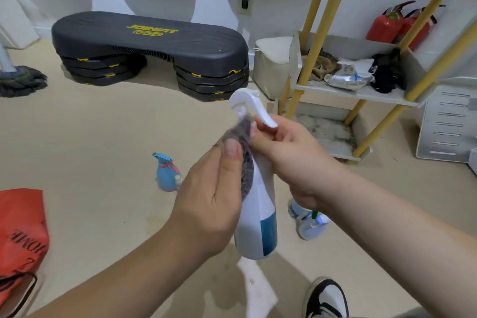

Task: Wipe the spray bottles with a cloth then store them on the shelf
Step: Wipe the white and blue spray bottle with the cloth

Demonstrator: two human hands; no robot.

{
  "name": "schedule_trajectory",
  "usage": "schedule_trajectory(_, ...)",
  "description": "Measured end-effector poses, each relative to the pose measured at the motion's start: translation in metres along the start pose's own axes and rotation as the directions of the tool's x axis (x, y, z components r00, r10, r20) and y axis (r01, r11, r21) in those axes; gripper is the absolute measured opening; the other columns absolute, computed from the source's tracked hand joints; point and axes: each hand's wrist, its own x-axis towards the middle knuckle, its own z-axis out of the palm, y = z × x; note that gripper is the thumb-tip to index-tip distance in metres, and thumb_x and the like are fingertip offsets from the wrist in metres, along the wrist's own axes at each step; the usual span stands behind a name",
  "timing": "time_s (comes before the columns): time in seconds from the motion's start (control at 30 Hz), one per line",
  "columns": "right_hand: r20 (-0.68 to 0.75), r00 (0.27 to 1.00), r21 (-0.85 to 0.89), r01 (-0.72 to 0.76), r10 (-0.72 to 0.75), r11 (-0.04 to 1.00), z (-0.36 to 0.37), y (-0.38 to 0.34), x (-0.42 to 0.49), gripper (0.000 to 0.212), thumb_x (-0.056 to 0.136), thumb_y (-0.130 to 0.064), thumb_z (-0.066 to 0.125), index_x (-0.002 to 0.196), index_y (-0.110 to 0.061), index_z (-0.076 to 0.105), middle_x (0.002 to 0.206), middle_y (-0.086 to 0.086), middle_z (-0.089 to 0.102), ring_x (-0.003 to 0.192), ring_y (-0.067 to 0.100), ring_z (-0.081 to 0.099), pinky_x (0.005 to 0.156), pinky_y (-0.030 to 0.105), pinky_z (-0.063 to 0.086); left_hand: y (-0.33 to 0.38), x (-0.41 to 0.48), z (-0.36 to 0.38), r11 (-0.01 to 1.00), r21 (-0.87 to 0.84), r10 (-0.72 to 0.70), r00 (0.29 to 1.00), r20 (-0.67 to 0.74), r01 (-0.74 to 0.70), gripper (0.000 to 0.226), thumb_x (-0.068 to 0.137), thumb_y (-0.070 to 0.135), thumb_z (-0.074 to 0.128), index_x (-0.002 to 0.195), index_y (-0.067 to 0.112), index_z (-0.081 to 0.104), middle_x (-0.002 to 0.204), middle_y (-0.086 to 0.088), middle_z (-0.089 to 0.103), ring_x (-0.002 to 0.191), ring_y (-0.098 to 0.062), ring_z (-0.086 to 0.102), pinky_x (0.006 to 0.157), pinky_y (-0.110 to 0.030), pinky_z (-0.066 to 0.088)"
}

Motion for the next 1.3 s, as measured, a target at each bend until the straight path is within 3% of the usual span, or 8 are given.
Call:
schedule_trajectory(0.13, 0.023, 1.000, 0.003, -0.003, 0.003, 1.000, 0.003, -0.003, -0.001, 0.013, 0.103, -0.009, 0.061, 0.110, -0.014, 0.071, 0.088, 0.000, 0.073, 0.081, 0.010, 0.068, 0.076, 0.026, 0.055, -0.010, 0.002, -0.003, 0.996, 0.059, 0.070, 0.997, -0.029, -0.069, 0.055, 0.110, 0.047, 0.027, 0.147, 0.021, 0.059, 0.141, 0.009, 0.066, 0.139, -0.009, 0.054, 0.115, -0.042, 0.045)
schedule_trajectory(0.3, -0.020, 0.998, -0.018, 0.054, -0.054, 0.998, 0.006, -0.005, -0.002, 0.012, 0.103, -0.013, 0.062, 0.109, -0.016, 0.072, 0.096, 0.006, 0.076, 0.089, 0.013, 0.069, 0.092, 0.037, 0.056, -0.018, -0.007, 0.004, 0.896, 0.403, 0.225, 0.973, -0.049, -0.187, 0.063, 0.106, 0.047, 0.037, 0.163, 0.020, 0.033, 0.147, 0.009, 0.058, 0.131, -0.002, 0.053, 0.104, -0.009, 0.038)
schedule_trajectory(0.37, -0.014, 0.994, -0.052, 0.109, -0.110, 0.993, 0.005, -0.007, -0.003, 0.013, 0.103, -0.012, 0.062, 0.107, -0.019, 0.072, 0.096, 0.001, 0.076, 0.090, 0.010, 0.068, 0.093, 0.034, 0.054, -0.016, -0.002, 0.003, 0.974, 0.222, 0.072, 0.994, -0.084, -0.051, 0.052, 0.111, 0.048, 0.034, 0.154, 0.023, 0.048, 0.113, 0.000, 0.071, 0.104, -0.015, 0.066, 0.084, -0.017, 0.051)
schedule_trajectory(0.47, 0.048, 0.989, -0.043, 0.139, -0.137, 0.989, -0.001, -0.013, -0.005, 0.016, 0.105, -0.014, 0.058, 0.114, -0.021, 0.070, 0.101, 0.000, 0.076, 0.095, 0.010, 0.069, 0.093, 0.034, 0.054, -0.008, 0.018, -0.004, 0.920, -0.051, -0.392, 0.916, -0.085, 0.389, 0.043, 0.113, 0.039, 0.037, 0.086, 0.015, 0.060, 0.065, -0.010, 0.059, 0.058, -0.025, 0.058, 0.050, -0.028, 0.046)
schedule_trajectory(0.6, 0.139, 0.990, 0.026, 0.026, -0.029, 0.999, -0.006, -0.015, -0.006, 0.025, 0.108, -0.016, 0.051, 0.128, -0.008, 0.064, 0.110, 0.013, 0.078, 0.095, 0.014, 0.074, 0.084, 0.026, 0.061, 0.000, 0.020, -0.006, 0.737, -0.218, -0.623, 0.768, 0.149, 0.640, 0.048, 0.106, 0.043, 0.046, 0.066, 0.022, 0.063, 0.061, -0.006, 0.064, 0.048, -0.022, 0.055, 0.050, -0.028, 0.036)
schedule_trajectory(0.9, 0.104, 0.994, 0.020, -0.041, 0.039, 0.999, -0.005, 0.002, 0.001, 0.017, 0.107, -0.016, 0.054, 0.114, -0.014, 0.069, 0.115, 0.011, 0.077, 0.098, 0.017, 0.072, 0.090, 0.028, 0.058, 0.015, 0.025, -0.011, 0.942, -0.129, -0.334, 0.910, -0.246, 0.311, 0.053, 0.110, 0.052, 0.031, 0.090, 0.021, 0.070, 0.069, 0.006, 0.069, 0.063, -0.006, 0.058, 0.057, -0.025, 0.045)
schedule_trajectory(1.07, 0.154, 0.988, -0.050, -0.006, 0.014, 0.999, 0.004, 0.007, -0.002, 0.022, 0.108, -0.015, 0.053, 0.122, -0.009, 0.069, 0.120, 0.017, 0.074, 0.110, 0.024, 0.071, 0.107, 0.051, 0.049, 0.012, 0.015, -0.007, 0.996, 0.036, -0.076, 0.980, -0.184, 0.084, 0.029, 0.110, 0.039, 0.042, 0.108, 0.022, 0.065, 0.093, 0.009, 0.072, 0.087, 0.001, 0.066, 0.076, -0.021, 0.051)
schedule_trajectory(1.3, 0.222, 0.970, -0.087, -0.080, 0.097, 0.993, -0.002, 0.001, 0.000, 0.028, 0.109, -0.016, 0.048, 0.128, -0.002, 0.065, 0.120, 0.016, 0.075, 0.104, 0.020, 0.068, 0.103, 0.037, 0.051, -0.002, 0.039, -0.025, 0.910, -0.134, -0.415, 0.878, -0.239, 0.393, 0.053, 0.112, 0.049, 0.031, 0.090, 0.019, 0.069, 0.069, 0.001, 0.069, 0.061, -0.017, 0.061, 0.054, -0.027, 0.045)
